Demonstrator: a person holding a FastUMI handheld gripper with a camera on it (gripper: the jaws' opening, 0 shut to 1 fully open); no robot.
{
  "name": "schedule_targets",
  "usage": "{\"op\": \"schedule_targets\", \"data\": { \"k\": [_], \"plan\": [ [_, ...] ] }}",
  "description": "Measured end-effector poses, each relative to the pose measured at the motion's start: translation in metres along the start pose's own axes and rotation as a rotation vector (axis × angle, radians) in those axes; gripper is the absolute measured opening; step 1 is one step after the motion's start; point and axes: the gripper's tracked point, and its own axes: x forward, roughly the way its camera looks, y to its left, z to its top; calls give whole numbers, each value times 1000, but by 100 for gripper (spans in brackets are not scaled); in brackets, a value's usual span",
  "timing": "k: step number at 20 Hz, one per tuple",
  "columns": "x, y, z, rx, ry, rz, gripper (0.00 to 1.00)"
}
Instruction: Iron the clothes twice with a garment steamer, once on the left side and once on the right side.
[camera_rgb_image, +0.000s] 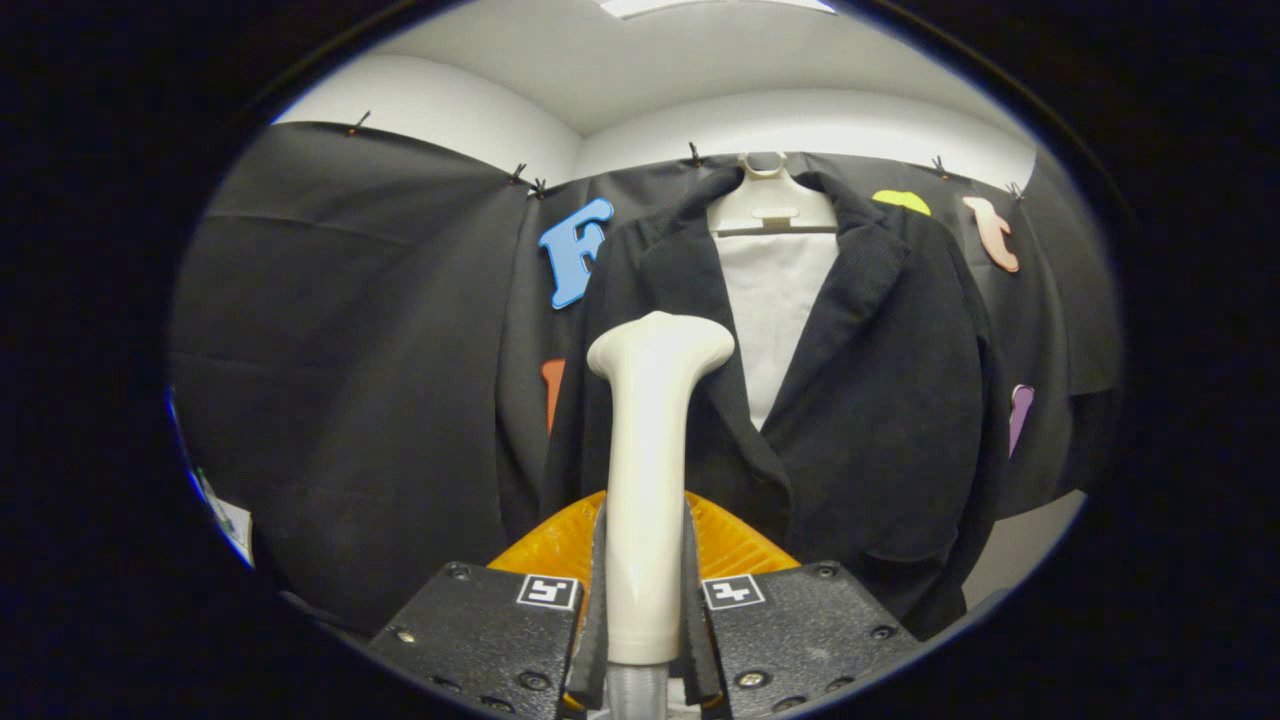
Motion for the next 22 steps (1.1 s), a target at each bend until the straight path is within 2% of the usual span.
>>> {"op": "schedule_targets", "data": {
  "k": [22],
  "plan": [
    [-45,-1,-66,73,183,-39,32]
  ]
}}
